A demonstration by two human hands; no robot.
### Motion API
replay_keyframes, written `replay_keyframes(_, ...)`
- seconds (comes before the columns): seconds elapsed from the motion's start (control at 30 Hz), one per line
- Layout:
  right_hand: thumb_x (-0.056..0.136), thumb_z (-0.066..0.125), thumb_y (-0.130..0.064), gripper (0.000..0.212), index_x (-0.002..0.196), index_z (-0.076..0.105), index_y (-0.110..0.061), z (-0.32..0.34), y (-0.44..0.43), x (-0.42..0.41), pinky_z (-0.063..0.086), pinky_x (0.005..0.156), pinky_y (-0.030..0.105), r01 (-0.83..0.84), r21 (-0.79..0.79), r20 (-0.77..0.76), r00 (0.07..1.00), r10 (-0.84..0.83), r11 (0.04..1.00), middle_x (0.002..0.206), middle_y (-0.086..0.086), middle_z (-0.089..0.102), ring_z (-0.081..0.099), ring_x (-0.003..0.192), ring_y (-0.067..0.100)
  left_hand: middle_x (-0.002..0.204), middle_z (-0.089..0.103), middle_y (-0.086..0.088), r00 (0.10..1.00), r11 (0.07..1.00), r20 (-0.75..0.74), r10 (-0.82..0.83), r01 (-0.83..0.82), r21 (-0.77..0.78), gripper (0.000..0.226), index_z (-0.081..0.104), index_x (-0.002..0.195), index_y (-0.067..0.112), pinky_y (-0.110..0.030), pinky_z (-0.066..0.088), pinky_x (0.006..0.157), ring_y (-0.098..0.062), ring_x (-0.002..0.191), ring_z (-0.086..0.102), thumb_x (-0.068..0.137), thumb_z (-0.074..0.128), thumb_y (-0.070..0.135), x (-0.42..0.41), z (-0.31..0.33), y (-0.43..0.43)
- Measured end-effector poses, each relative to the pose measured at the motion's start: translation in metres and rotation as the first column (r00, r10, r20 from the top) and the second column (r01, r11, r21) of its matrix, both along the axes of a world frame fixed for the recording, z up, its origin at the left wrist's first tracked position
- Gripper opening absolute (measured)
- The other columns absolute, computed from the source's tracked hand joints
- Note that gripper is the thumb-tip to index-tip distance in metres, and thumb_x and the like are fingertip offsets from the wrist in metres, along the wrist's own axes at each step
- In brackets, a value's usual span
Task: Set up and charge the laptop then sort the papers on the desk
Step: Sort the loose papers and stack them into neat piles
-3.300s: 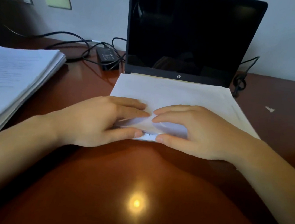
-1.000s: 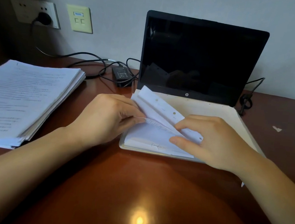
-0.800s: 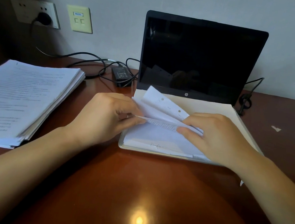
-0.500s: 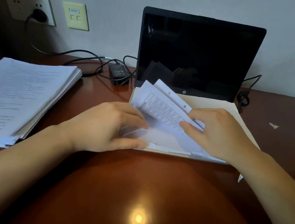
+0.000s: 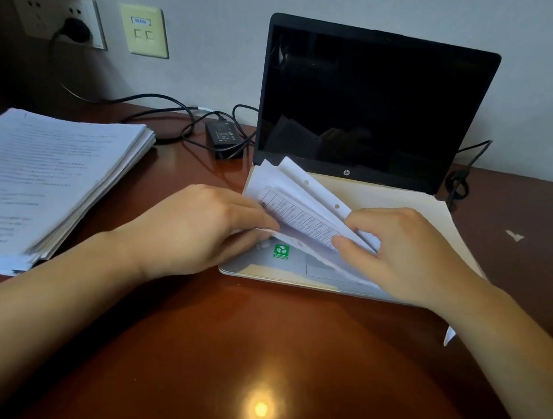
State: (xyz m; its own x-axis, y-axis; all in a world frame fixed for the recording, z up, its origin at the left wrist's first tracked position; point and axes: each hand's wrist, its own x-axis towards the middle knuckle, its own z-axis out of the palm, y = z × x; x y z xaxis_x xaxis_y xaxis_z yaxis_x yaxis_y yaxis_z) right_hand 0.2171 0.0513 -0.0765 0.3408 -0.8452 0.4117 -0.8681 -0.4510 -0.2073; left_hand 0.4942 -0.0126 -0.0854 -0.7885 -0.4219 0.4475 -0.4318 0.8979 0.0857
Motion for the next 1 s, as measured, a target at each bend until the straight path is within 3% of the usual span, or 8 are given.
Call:
replay_keyframes(0.13,0.092,0.06,-0.033,0.033,0.064,0.046,-0.023,-0.002,-0.001,-0.002,0.036,0.049,0.041,-0.018,-0.013,-0.002,1.0,0.018,1.0,0.055,-0.001,0.039,0.039,0.052,0.018,0.091,0.073,0.01,0.999,0.997,-0.033,-0.001,0.004,0.074,0.03,0.077,0.098,0.025,-0.033,0.055,0.071,-0.01,0.082,0.068,0.1,0.052,0.041,-0.001,-0.003,0.0)
replay_keyframes(0.27,0.093,0.061,-0.036,0.022,0.073,0.054,-0.032,0.0,0.003,0.002,0.039,0.051,0.034,-0.061,0.028,0.007,0.998,0.061,0.998,0.059,-0.008,0.048,0.047,0.056,0.011,0.077,0.072,0.008,0.994,0.987,-0.103,0.036,-0.019,0.161,0.037,0.079,0.087,0.023,-0.031,0.052,0.065,-0.007,0.071,0.068,0.093,0.057,0.052,-0.001,-0.004,-0.003)
replay_keyframes(0.4,0.094,0.056,-0.043,0.019,0.075,0.054,-0.038,0.0,0.004,0.006,0.038,0.052,0.026,-0.069,0.05,0.029,0.997,0.067,0.996,0.063,-0.013,0.05,0.05,0.06,0.008,0.054,0.052,0.017,0.975,0.979,-0.188,0.118,-0.082,0.188,0.027,0.071,0.067,0.022,-0.008,0.033,0.052,0.0,0.052,0.046,0.085,0.08,0.04,-0.003,-0.003,-0.004)
replay_keyframes(0.53,0.089,0.048,-0.06,0.034,0.094,0.068,-0.034,0.002,0.006,0.008,0.046,0.062,0.021,-0.075,0.088,0.01,0.997,0.075,0.993,0.086,-0.021,0.065,0.06,0.079,0.004,0.066,0.068,0.007,0.96,0.964,-0.229,0.16,-0.102,0.246,0.028,0.073,0.071,0.017,-0.028,0.048,0.057,-0.012,0.063,0.063,0.081,0.083,0.042,-0.005,-0.003,-0.004)
replay_keyframes(0.63,0.093,0.045,-0.057,0.024,0.074,0.05,-0.043,0.0,0.003,0.009,0.038,0.053,0.022,-0.102,0.056,-0.025,0.994,0.104,0.993,0.066,-0.017,0.052,0.052,0.065,0.007,0.067,0.065,0.002,0.951,0.945,-0.272,0.145,-0.052,0.323,0.034,0.061,0.063,0.018,-0.03,0.045,0.057,-0.015,0.062,0.057,0.077,0.088,0.033,-0.006,-0.001,-0.004)
replay_keyframes(0.73,0.098,0.046,-0.043,0.042,0.062,0.029,-0.032,-0.002,0.001,0.007,0.032,0.051,0.035,-0.088,0.039,0.022,0.996,0.087,0.995,0.058,-0.001,0.031,0.036,0.056,0.017,0.074,0.068,0.005,0.961,0.906,-0.268,0.068,0.053,0.42,0.022,0.068,0.072,0.022,-0.03,0.048,0.062,-0.014,0.066,0.06,0.084,0.081,0.034,-0.003,0.002,0.0)
replay_keyframes(0.87,0.102,0.045,-0.039,0.046,0.062,0.031,-0.019,-0.003,0.0,0.005,0.033,0.054,0.043,-0.078,0.075,0.089,0.993,0.071,0.994,0.059,0.006,0.029,0.033,0.055,0.023,0.091,0.073,0.002,0.964,0.893,-0.257,0.072,0.052,0.446,0.024,0.074,0.091,0.025,-0.045,0.053,0.074,-0.024,0.086,0.068,0.103,0.058,0.038,0.008,0.003,-0.003)
replay_keyframes(1.0,0.098,0.047,-0.046,0.038,0.063,0.035,-0.034,-0.003,0.0,0.005,0.036,0.053,0.035,-0.094,0.046,0.069,0.993,0.091,0.994,0.058,-0.006,0.038,0.041,0.055,0.015,0.085,0.073,-0.005,0.963,0.929,-0.237,0.128,-0.033,0.368,0.033,0.077,0.089,0.014,-0.043,0.052,0.069,-0.028,0.081,0.068,0.101,0.06,0.04,0.01,-0.002,-0.01)
